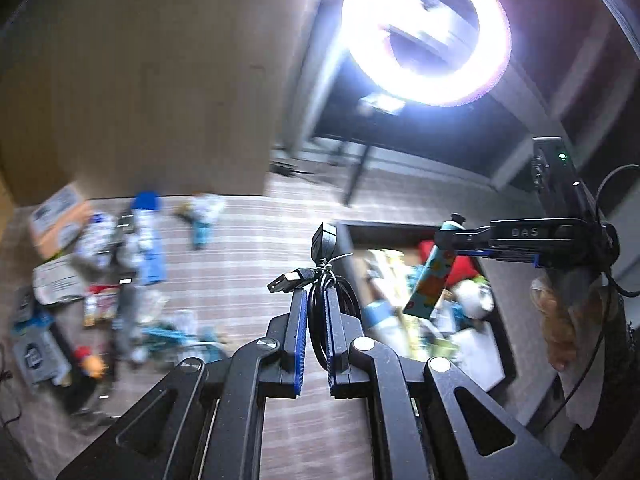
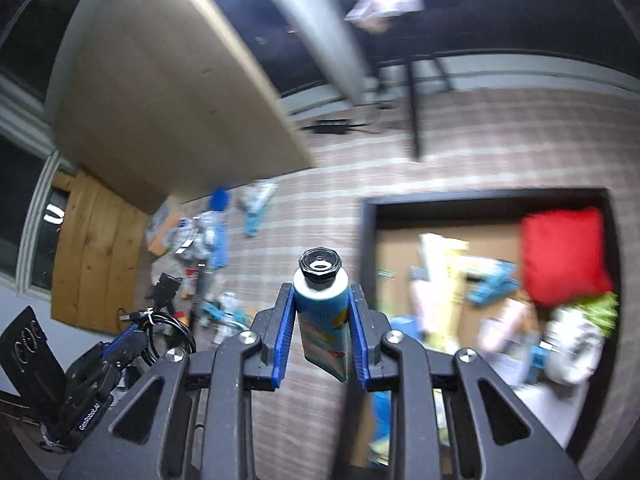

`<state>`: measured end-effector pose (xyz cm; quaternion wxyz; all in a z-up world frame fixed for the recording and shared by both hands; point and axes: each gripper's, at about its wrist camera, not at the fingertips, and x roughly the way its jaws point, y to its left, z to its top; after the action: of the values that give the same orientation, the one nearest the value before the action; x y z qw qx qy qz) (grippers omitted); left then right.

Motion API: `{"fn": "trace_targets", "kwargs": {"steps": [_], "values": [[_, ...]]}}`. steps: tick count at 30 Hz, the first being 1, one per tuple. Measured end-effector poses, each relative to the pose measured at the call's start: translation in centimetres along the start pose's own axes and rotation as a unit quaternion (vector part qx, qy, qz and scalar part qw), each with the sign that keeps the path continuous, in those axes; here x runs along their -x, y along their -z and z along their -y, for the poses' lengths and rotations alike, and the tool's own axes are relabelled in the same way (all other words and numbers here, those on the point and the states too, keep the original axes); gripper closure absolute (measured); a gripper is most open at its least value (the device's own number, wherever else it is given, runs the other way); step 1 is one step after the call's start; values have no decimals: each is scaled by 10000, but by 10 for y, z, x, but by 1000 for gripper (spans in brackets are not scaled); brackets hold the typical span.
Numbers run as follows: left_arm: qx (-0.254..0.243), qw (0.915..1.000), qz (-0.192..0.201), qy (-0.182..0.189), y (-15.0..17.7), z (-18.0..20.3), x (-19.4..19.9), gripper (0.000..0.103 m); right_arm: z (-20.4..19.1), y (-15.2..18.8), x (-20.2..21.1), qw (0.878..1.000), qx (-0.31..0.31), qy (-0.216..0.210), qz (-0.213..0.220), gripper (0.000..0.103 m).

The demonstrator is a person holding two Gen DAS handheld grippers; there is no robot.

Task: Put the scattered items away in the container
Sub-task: 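Carry the black cable and fruit-print bottle to the tray and open both grippers, then move both grippers back over the clutter pile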

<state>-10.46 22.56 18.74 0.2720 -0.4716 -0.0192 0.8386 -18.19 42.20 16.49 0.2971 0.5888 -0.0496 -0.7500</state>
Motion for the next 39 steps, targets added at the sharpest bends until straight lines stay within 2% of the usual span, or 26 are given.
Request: {"fn": "trace_targets", "kwargs": {"steps": [4, 10, 11, 12, 13, 14, 15, 16, 19, 25, 29, 33, 39], "values": [[-248, 9989, -148, 368, -1, 44, -17, 96, 49, 10, 24, 9992, -299, 265, 22, 77], [-617, 9935, -392, 873, 0, 109, -42, 95, 93, 18, 48, 9968, -577, 545, 67, 77], [-639, 9929, -414, 913, 0, 117, -47, 92, 97, 18, 50, 9966, -571, 593, 58, 77], [-687, 9926, -453, 889, -1, 123, -52, 71, 100, 17, 52, 9964, -550, 638, 48, 77], [-736, 9925, -504, 834, -1, 128, -56, 57, 104, 16, 55, 9958, -550, 723, 100, 74], [-774, 9927, -481, 793, -1, 132, -59, 48, 107, 16, 58, 9947, -596, 822, 145, 69], [-791, 9932, -457, 722, 0, 133, -60, 51, 111, 15, 61, 9932, -667, 927, 209, 55], [-814, 9933, -474, 671, 1, 133, -61, 51, 114, 14, 64, 9924, -727, 946, 315, 51], [-833, 9941, -481, 498, 3, 124, -61, 51, 116, 14, 67, 9925, -761, 862, 412, 51], [-492, 9975, -482, 147, 3, 81, -59, 52, 99, 15, 51, 9943, -573, 824, 367, 51], [-207, 9988, -423, -133, 0, 45, -55, 52, 77, 13, 31, 9954, -294, 860, 287, 51], [72, 9986, -387, -365, 0, 11, -51, 52, 53, 9, 9, 9972, -109, 721, 152, 51], [571, 9952, -291, -744, -4, -48, -54, 52, 12, 2, -23, 9976, 238, 643, 31, 51]]}}
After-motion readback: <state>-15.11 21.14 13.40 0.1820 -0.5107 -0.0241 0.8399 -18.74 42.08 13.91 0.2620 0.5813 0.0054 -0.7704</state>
